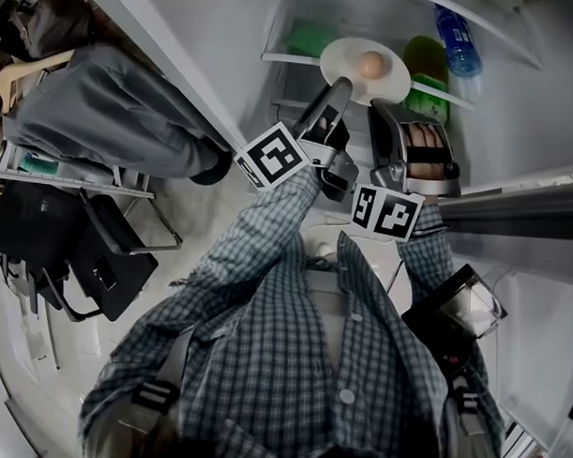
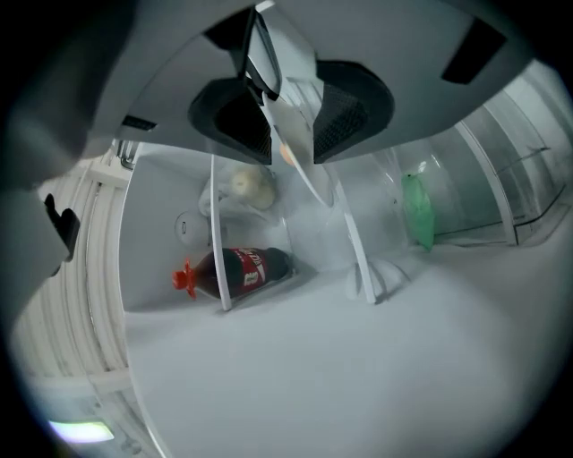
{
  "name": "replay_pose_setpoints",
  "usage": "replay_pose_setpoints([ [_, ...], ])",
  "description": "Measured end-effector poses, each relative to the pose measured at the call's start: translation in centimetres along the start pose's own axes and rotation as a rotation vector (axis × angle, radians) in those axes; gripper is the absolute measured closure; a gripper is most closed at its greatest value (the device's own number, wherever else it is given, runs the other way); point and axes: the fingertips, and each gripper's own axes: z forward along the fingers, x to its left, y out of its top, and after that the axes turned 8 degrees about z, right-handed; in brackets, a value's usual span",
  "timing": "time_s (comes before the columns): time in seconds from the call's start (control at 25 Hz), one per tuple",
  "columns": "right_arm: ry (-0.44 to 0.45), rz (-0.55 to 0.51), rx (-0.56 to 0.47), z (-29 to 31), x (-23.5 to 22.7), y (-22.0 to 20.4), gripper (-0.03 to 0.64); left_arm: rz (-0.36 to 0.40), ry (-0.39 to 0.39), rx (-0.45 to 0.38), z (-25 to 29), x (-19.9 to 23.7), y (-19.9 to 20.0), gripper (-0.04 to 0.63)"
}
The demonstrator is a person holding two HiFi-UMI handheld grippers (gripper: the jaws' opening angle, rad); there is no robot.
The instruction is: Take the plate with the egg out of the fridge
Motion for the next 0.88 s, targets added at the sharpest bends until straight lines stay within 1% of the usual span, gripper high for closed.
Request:
replay_pose_setpoints([
  [0.08,-0.002,-0.003,-0.004,-0.1,0.1,0.1,0.597,-0.056,-0.013,-0.012,0.2,0.0,-0.1,0.463],
  [0.16,-0.007,-0.006,-0.006,-0.2,0.1,0.0,0.597,-0.138,-0.046,-0.034,0.4,-0.4,-0.1,0.465],
  [0.24,-0.009,-0.007,-0.007,-0.2,0.1,0.0,0.597,-0.18,-0.06,-0.042,0.5,-0.4,-0.2,0.465],
  [0.32,-0.004,-0.002,-0.01,-0.3,0.2,-0.1,0.597,-0.183,-0.053,-0.037,0.4,-0.3,-0.3,0.466],
  [0.44,0.004,0.015,-0.016,-0.2,0.2,0.0,0.595,-0.189,-0.022,-0.033,0.3,0.3,-0.2,0.472],
  [0.52,0.014,0.026,-0.016,-0.3,0.2,0.1,0.595,-0.212,-0.022,-0.041,0.3,0.3,-0.1,0.48],
  [0.64,0.028,0.052,-0.003,-0.7,0.2,-0.1,0.595,-0.214,-0.019,-0.042,0.3,0.4,0.0,0.483],
  [0.76,0.034,0.136,0.003,-1.2,0.1,-0.8,0.595,-0.224,-0.011,-0.045,0.2,0.7,0.0,0.486],
  [0.84,0.036,0.248,0.003,-1.5,-0.2,-1.6,0.595,-0.217,0.01,-0.035,0.1,1.2,-0.2,0.492],
  [0.88,0.034,0.331,0.006,-1.6,-0.5,-2.1,0.595,-0.219,0.008,-0.034,0.1,1.2,-0.2,0.494],
])
